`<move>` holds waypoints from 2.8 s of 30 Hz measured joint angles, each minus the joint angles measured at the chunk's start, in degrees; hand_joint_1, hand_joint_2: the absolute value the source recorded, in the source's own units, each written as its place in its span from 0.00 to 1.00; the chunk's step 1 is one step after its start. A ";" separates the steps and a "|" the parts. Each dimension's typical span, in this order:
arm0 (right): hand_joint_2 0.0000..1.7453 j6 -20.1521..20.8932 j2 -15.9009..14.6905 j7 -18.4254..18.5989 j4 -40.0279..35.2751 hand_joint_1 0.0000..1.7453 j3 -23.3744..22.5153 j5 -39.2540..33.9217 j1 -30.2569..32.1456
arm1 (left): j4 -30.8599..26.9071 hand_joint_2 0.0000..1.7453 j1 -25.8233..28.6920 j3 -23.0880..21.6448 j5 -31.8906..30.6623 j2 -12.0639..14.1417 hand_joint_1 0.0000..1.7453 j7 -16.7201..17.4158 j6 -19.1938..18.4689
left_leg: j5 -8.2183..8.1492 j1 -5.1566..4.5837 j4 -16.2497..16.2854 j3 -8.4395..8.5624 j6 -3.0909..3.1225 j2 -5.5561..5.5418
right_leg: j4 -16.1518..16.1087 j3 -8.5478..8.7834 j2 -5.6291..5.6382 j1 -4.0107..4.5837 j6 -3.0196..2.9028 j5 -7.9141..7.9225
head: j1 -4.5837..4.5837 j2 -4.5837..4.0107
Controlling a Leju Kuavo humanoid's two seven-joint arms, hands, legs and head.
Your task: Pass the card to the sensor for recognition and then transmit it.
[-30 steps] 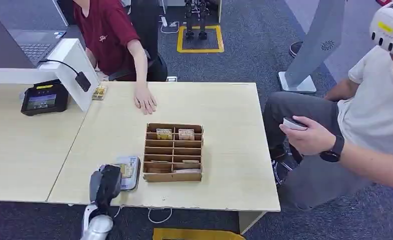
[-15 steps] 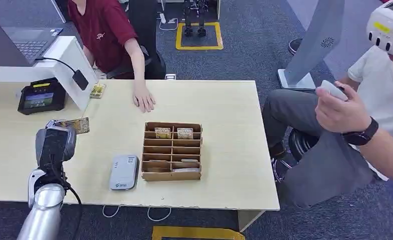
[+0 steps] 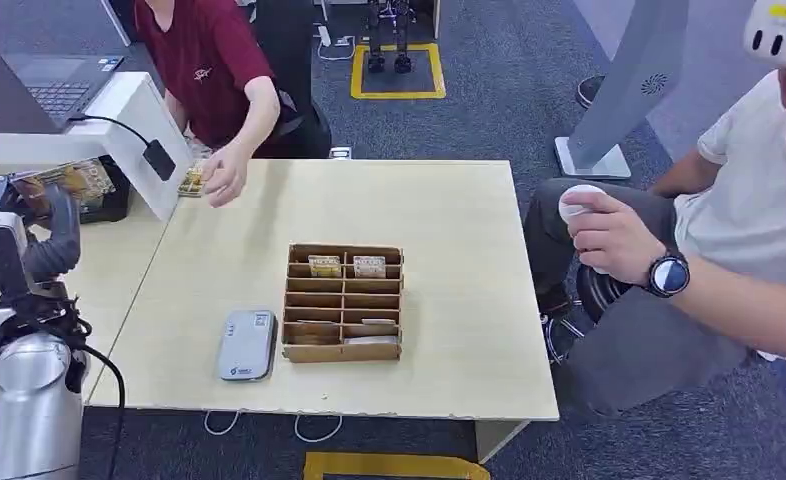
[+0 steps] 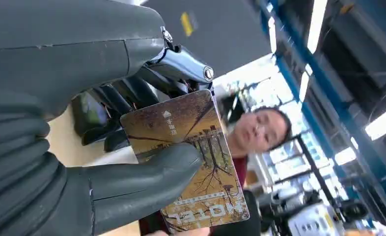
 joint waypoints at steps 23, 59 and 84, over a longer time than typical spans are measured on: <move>1.00 2.56 -2.54 -2.29 0.39 0.00 6.38 0.35 -0.22 | 12.29 1.00 -3.58 -10.30 -72.27 14.54 1.00 8.09 19.75 | 0.00 -0.01 0.00 0.02 -0.01 0.43 | 0.01 -0.12 0.35 -0.01 -0.02 0.05 | 0.09 0.02; 1.00 1.95 -3.10 -2.77 0.96 0.00 8.11 -1.20 -0.49 | 14.13 1.00 -5.96 -17.03 -40.78 13.73 0.00 -1.60 -3.12 | -0.05 -0.06 0.00 -0.03 0.01 0.53 | 0.00 -0.14 0.42 -0.08 0.00 0.08 | 0.13 0.02; 1.00 1.07 -0.90 1.36 0.63 0.00 4.04 -3.34 -0.23 | -14.16 1.00 11.65 -36.81 -33.95 20.28 0.00 5.60 -19.92 | -0.22 -0.10 0.01 -0.06 0.15 0.55 | -0.03 -0.14 0.45 -0.13 0.19 -0.07 | 0.15 0.02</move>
